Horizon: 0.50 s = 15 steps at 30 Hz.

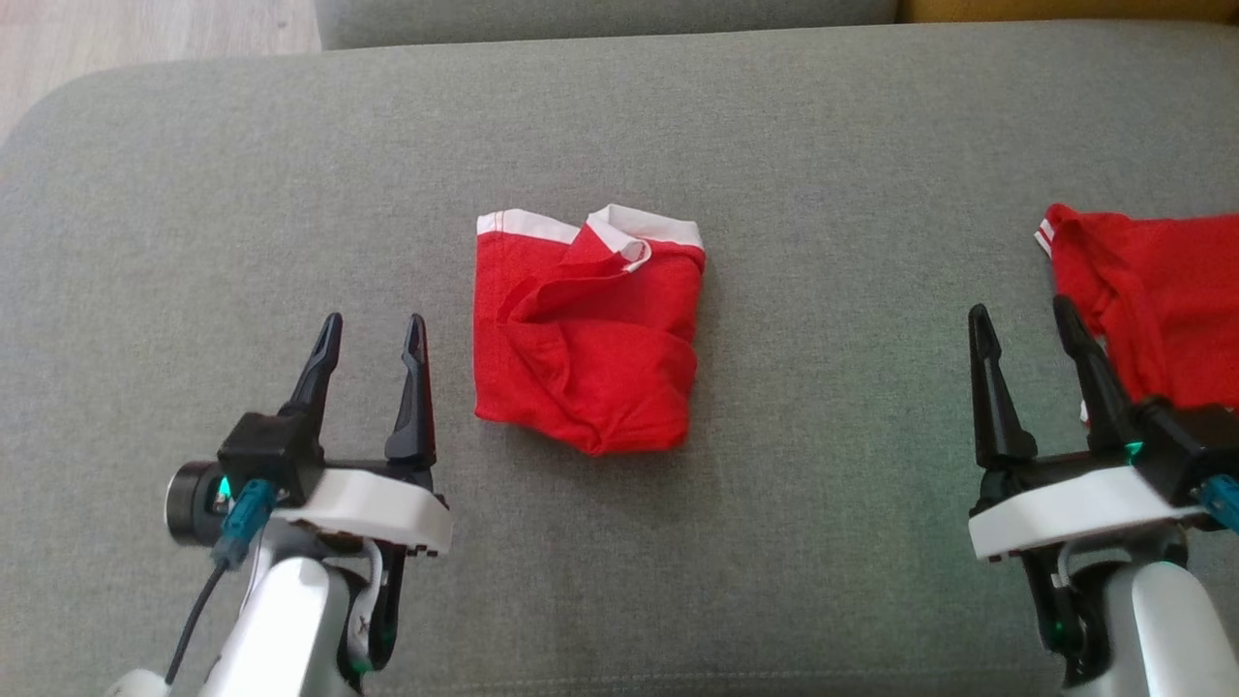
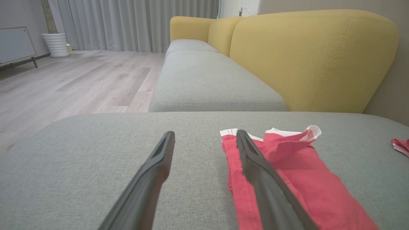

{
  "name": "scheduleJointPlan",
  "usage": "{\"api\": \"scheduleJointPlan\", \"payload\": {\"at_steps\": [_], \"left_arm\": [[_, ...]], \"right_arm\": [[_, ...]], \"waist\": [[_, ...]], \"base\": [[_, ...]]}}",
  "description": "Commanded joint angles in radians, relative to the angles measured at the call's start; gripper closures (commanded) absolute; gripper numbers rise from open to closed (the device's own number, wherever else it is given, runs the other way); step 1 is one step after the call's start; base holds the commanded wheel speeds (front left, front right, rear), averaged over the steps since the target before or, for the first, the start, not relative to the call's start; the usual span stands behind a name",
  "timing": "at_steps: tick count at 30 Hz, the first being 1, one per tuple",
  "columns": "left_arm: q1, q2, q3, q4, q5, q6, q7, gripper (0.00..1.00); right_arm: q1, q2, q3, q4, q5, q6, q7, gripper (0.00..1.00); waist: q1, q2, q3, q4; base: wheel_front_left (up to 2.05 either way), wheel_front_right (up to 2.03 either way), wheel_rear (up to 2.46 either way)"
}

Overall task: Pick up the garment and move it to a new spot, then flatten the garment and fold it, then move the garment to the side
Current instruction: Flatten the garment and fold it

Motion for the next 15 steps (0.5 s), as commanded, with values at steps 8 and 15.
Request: {"api": "scheduleJointPlan", "payload": {"at_steps": [8,15], "left_arm": [[-0.013,0.023,0.025,-0.044,0.002,0.013,-0.001,0.00],[-0.023,0.022,0.015,-0.049,0.000,0.013,-0.001,0.00]], "right_arm": [[-0.006,0.002,0.018,-0.043,-0.009,-0.001,0.005,0.00],[-0.027,0.003,0.024,-0.023,-0.006,-0.001,0.026,1.00]], "waist": [[0.0000,0.0000,-0.004,0.002],[0.0000,0.0000,0.011,0.011]], "base": [[0.00,0.00,0.00],[0.00,0.00,0.00]]}}
